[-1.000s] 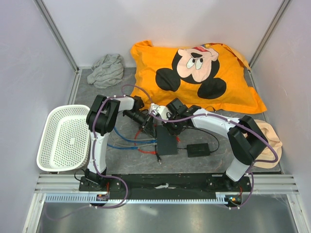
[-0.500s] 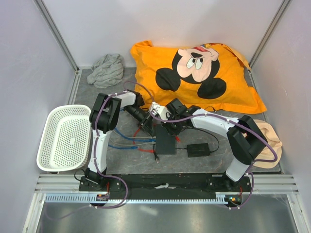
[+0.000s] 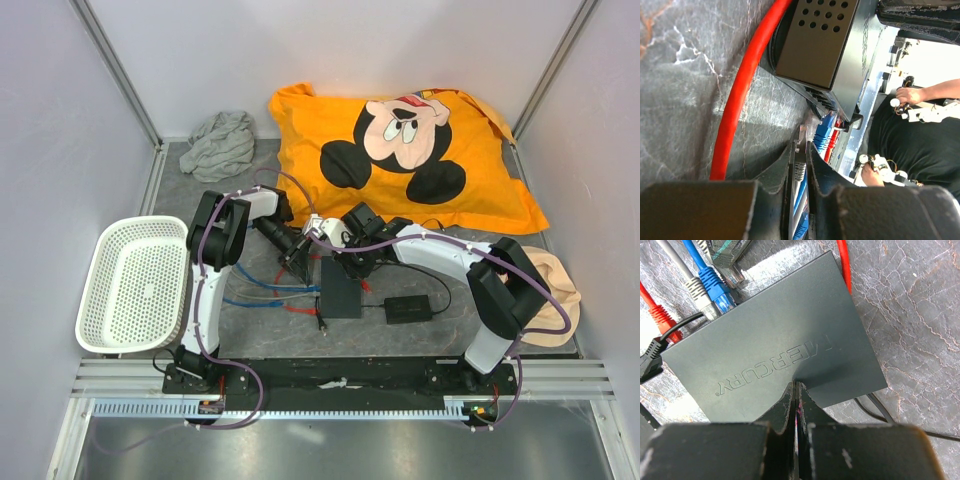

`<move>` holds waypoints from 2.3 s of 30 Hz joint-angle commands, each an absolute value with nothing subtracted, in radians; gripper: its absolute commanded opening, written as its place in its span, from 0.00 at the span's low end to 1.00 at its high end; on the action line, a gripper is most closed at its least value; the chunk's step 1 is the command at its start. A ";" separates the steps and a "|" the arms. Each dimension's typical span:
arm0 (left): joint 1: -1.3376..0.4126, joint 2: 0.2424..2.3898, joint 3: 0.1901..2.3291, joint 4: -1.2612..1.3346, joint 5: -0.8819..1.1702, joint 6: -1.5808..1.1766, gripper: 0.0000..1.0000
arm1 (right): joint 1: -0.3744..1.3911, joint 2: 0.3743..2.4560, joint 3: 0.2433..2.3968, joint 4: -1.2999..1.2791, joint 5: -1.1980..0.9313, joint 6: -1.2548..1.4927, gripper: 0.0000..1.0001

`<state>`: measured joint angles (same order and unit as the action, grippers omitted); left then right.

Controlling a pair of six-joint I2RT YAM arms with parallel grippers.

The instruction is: Pull the plug from the switch port

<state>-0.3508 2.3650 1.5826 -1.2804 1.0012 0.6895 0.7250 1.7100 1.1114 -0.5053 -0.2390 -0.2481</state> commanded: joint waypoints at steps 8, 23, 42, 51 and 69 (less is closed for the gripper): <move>-0.315 2.307 1.672 -1.229 0.893 0.669 0.02 | 0.721 1.763 1.080 -0.588 -0.169 -0.264 0.00; -0.106 2.263 1.781 -1.276 0.891 0.677 0.02 | 0.723 1.755 1.078 -0.578 -0.153 -0.267 0.00; -0.020 2.069 1.539 -0.695 0.514 0.221 0.01 | 0.723 1.741 1.062 -0.571 -0.150 -0.267 0.01; -0.014 2.088 1.557 -0.681 0.313 0.169 0.14 | 0.723 1.736 1.058 -0.568 -0.150 -0.267 0.00; -0.096 1.885 1.499 -0.738 0.980 0.251 0.49 | 0.726 1.741 1.061 -0.566 -0.158 -0.267 0.00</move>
